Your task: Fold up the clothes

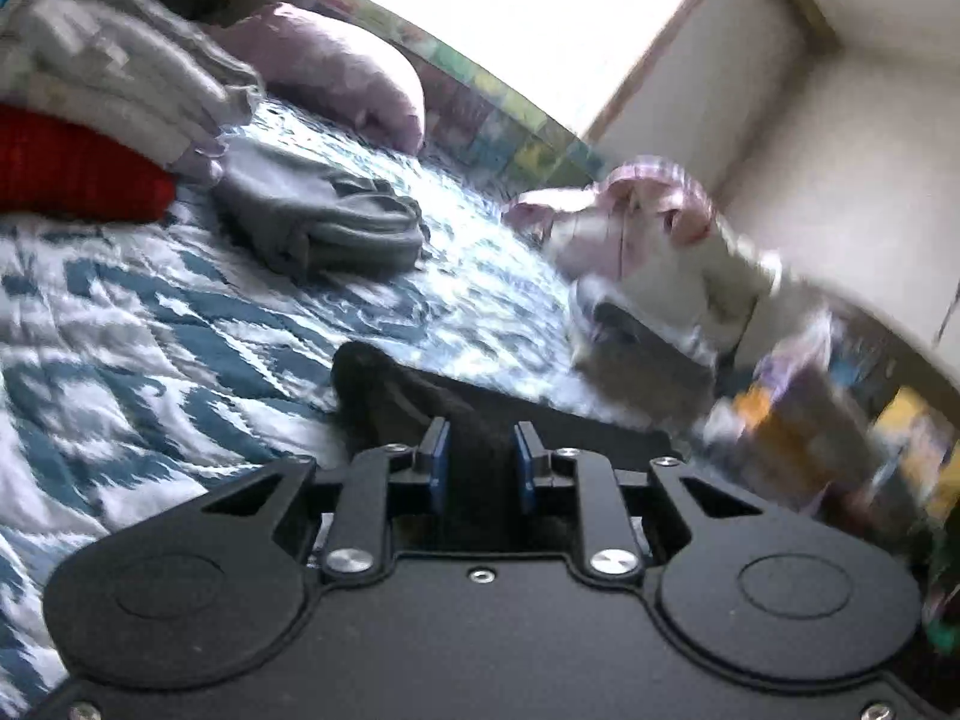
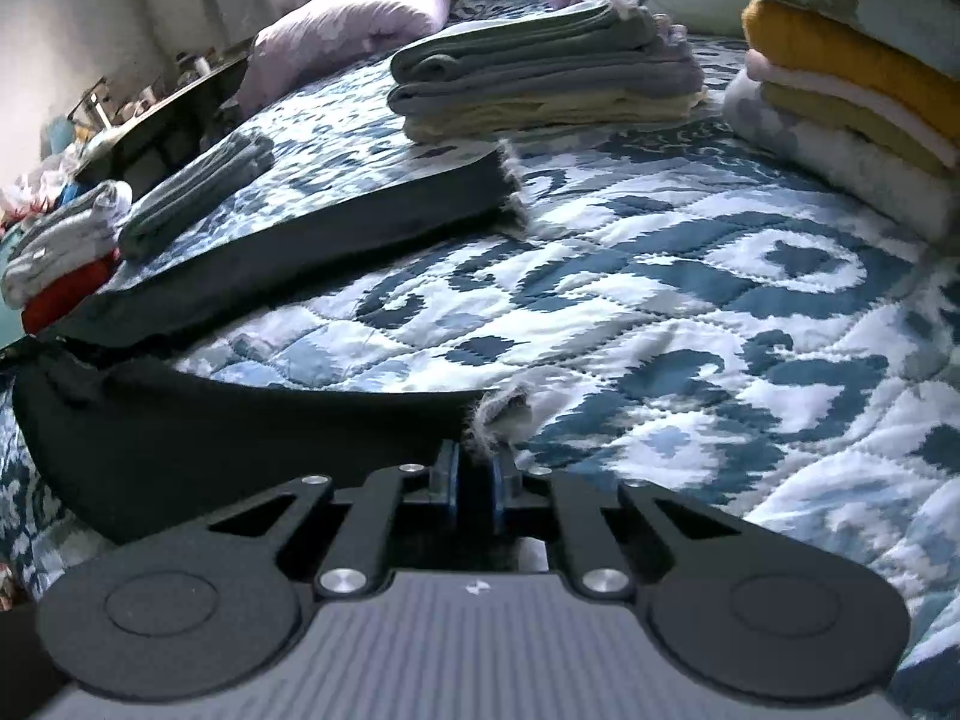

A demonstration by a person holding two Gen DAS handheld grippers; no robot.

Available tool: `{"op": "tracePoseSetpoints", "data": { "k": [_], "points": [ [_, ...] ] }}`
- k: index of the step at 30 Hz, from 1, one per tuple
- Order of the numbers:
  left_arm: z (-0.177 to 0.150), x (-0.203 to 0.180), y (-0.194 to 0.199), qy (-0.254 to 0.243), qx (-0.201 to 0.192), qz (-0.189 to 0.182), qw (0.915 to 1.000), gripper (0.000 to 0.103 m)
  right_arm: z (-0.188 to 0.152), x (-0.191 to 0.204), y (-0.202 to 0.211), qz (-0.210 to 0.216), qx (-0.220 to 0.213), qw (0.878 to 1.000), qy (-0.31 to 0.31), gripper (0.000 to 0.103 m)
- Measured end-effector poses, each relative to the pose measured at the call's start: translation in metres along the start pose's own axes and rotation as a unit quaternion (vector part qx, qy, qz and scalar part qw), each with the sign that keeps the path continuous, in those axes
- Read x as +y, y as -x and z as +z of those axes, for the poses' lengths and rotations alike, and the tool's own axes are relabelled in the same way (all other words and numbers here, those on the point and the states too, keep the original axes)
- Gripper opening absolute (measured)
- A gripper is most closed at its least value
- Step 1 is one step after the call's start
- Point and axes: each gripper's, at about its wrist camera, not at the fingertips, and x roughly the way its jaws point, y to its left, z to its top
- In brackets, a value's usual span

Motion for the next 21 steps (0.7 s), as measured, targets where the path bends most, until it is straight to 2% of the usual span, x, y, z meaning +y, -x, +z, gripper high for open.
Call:
{"op": "tracePoseSetpoints", "data": {
  "k": [1,2,3,5,6,10,12,15,19,21],
  "points": [
    [0.0,-0.001,-0.014,-0.031,0.038,0.057,0.9972,0.02,0.0,0.0,0.0,0.0,0.0,1.0,-0.003,0.012],
    [-0.006,-0.008,-0.031,-0.088,0.087,0.124,0.9845,0.017,0.0,-0.001,0.0,0.0,0.002,1.0,-0.007,0.012],
    [-0.01,-0.01,-0.035,-0.106,0.092,0.131,0.9813,0.016,0.0,-0.002,0.0,0.001,0.004,1.0,-0.012,0.012],
    [-0.005,-0.005,-0.027,-0.056,0.079,0.104,0.9898,0.016,0.001,-0.003,0.0,0.0,0.007,1.0,-0.019,0.012],
    [-0.003,-0.006,-0.023,-0.051,0.072,0.104,0.9907,0.016,0.002,-0.002,0.0,-0.001,0.011,1.0,-0.019,0.013],
    [0.0,-0.023,-0.007,-0.113,0.065,0.118,0.9845,0.016,0.003,0.002,0.004,-0.005,0.015,1.0,-0.003,0.028],
    [0.001,-0.033,-0.005,-0.14,0.071,0.098,0.9828,0.016,0.003,0.004,0.006,-0.006,0.017,1.0,0.006,0.034],
    [-0.003,-0.062,-0.019,-0.22,0.108,0.064,0.9675,0.016,0.001,0.006,0.007,-0.004,0.017,1.0,0.019,0.042],
    [-0.017,-0.093,-0.054,-0.312,0.153,0.035,0.9372,0.016,-0.002,0.01,0.007,-0.002,0.014,1.0,0.025,0.05],
    [-0.02,-0.104,-0.069,-0.34,0.167,0.02,0.9251,0.016,-0.003,0.011,0.006,-0.001,0.013,1.0,0.025,0.052]
  ]
}}
